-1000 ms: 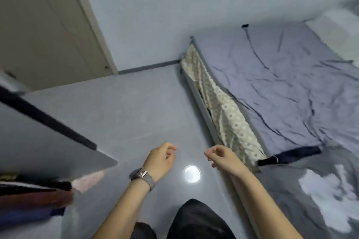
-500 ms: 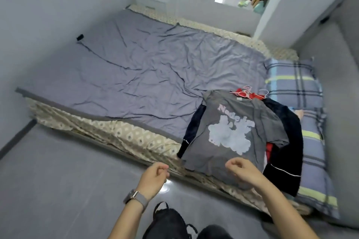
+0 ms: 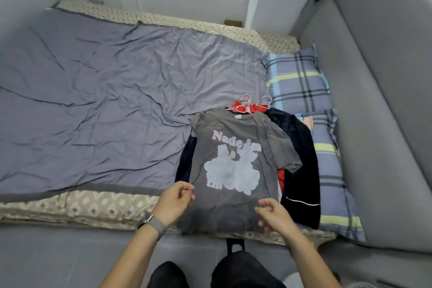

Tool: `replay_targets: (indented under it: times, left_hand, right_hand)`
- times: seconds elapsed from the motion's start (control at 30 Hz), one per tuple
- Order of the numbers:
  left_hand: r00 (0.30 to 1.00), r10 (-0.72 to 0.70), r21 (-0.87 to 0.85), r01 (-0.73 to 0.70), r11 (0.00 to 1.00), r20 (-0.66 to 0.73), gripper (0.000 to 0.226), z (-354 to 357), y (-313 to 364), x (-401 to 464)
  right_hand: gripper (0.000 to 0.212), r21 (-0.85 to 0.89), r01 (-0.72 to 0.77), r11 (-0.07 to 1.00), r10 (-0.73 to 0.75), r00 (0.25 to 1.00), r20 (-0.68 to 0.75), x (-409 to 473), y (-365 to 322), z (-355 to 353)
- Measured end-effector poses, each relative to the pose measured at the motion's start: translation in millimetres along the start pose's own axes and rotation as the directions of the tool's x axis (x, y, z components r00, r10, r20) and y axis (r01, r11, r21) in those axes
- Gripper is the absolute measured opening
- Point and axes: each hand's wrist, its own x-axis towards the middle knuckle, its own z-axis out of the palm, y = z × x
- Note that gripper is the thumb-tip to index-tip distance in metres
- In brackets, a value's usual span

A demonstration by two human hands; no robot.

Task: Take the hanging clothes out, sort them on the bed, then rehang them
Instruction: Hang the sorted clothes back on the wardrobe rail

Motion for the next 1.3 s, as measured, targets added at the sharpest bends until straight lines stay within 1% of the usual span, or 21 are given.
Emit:
replay_targets:
  times: [0.1,0.23,0.3,0.37,0.47,0.53,0.57,0.63,0.7,0.73,0.77,0.8,0.83,0.87,0.97,1.07,1.1,1.13,1.2,1.23,1.3]
  left_hand:
    - [1.0,0.022,0.066,-0.021,0.998,-0.014,0.019,11.6,30.3,37.4]
    - [0.993,-0.004,0.081,0.014,0.997,-0.118,0.02,35.5,70.2,85.4]
    - [0.99,0.0,0.113,0.016,0.993,-0.138,0.022,53.4,87.2,110.1]
    - [0.994,-0.003,0.157,0.021,0.987,-0.109,0.021,69.6,100.0,133.2]
    - [0.998,-0.035,0.155,0.044,0.987,-0.06,0.018,84.8,111.0,162.8]
    - [0.995,-0.065,0.159,0.077,0.984,-0.079,0.014,88.9,114.1,178.4]
    - [0.991,-0.081,0.163,0.097,0.982,-0.102,0.012,89.3,114.9,185.6]
    - [0.981,-0.103,0.139,0.126,0.982,-0.164,0.011,88.3,116.6,198.9]
    - [0.971,-0.125,0.102,0.148,0.984,-0.202,0.016,85.1,115.7,210.1]
    - [0.967,-0.143,0.091,0.165,0.982,-0.21,0.02,83.0,113.9,214.7]
    - [0.963,-0.166,0.082,0.187,0.979,-0.212,0.022,81.3,111.5,218.4]
    - [0.957,-0.193,0.067,0.212,0.975,-0.216,0.024,80.2,108.4,220.8]
    - [0.95,-0.219,0.049,0.235,0.971,-0.224,0.025,79.6,105.0,222.2]
    - [0.942,-0.238,0.032,0.252,0.967,-0.235,0.026,79.7,101.4,222.7]
    - [0.933,-0.262,0.024,0.276,0.961,-0.246,0.024,82.9,91.9,221.4]
    - [0.928,-0.291,0.031,0.306,0.951,-0.233,0.024,86.7,80.5,222.5]
    - [0.923,-0.305,0.034,0.321,0.946,-0.237,0.026,88.7,75.5,223.9]
    - [0.917,-0.318,0.037,0.336,0.941,-0.24,0.027,91.5,72.8,225.9]
    - [0.916,-0.324,0.036,0.342,0.939,-0.237,0.028,100.7,74.2,232.2]
    - [0.918,-0.317,0.036,0.334,0.942,-0.24,0.029,106.3,78.2,236.8]
    - [0.923,-0.269,0.062,0.296,0.953,-0.274,0.025,114.9,88.5,246.1]
  right_hand:
    - [0.018,-0.029,0.005,1.0,-0.003,0.997,0.071,50.0,-14.4,-33.8]
    - [0.03,-0.084,0.036,0.996,-0.025,0.992,0.123,134.7,-41.9,-87.8]
    - [0.034,-0.131,0.057,0.99,-0.039,0.99,0.136,176.7,-55.7,-112.1]
    - [0.034,-0.19,0.074,0.979,-0.043,0.986,0.162,218.1,-68.0,-130.4]
    - [0.032,-0.298,0.068,0.952,-0.01,0.981,0.191,276.3,-85.2,-143.9]
    - [0.02,-0.409,0.108,0.906,-0.01,0.972,0.234,306.9,-97.3,-146.2]
    - [0.022,-0.455,0.126,0.882,-0.004,0.966,0.26,320.8,-104.0,-146.0]
    - [0.032,-0.511,0.104,0.853,0.028,0.97,0.243,350.9,-118.3,-146.3]
    - [0.021,-0.529,0.059,0.847,0.003,0.993,0.116,385.3,-132.2,-147.9]
    - [0.028,-0.518,0.033,0.855,-0.033,0.999,0.009,403.2,-138.1,-148.9]
    - [0.047,-0.49,0.014,0.871,-0.066,0.994,-0.089,422.5,-142.4,-149.4]
    - [0.059,-0.455,-0.003,0.89,-0.075,0.985,-0.153,436.6,-148.5,-149.9]
    - [0.066,-0.436,-0.014,0.9,-0.071,0.981,-0.179,451.2,-152.6,-149.4]
    - [0.068,-0.442,-0.035,0.896,-0.045,0.985,-0.168,463.7,-156.2,-148.2]
    - [0.063,-0.521,-0.094,0.848,0.047,0.994,-0.103,497.2,-154.8,-139.1]
    - [0.063,-0.623,-0.092,0.777,0.048,0.995,-0.088,512.9,-154.0,-122.7]
    - [0.062,-0.607,-0.07,0.791,0.036,0.997,-0.068,513.2,-155.2,-116.1]
    - [0.059,-0.542,-0.034,0.84,0.023,0.999,-0.027,510.8,-156.5,-108.2]
    - [0.044,-0.377,0.081,0.923,-0.055,0.995,0.081,494.6,-158.5,-90.7]
    - [0.037,-0.323,0.147,0.935,-0.117,0.987,0.111,483.1,-157.7,-82.2]
    - [0.032,-0.249,0.261,0.933,-0.228,0.962,0.152,453.2,-157.4,-70.8]
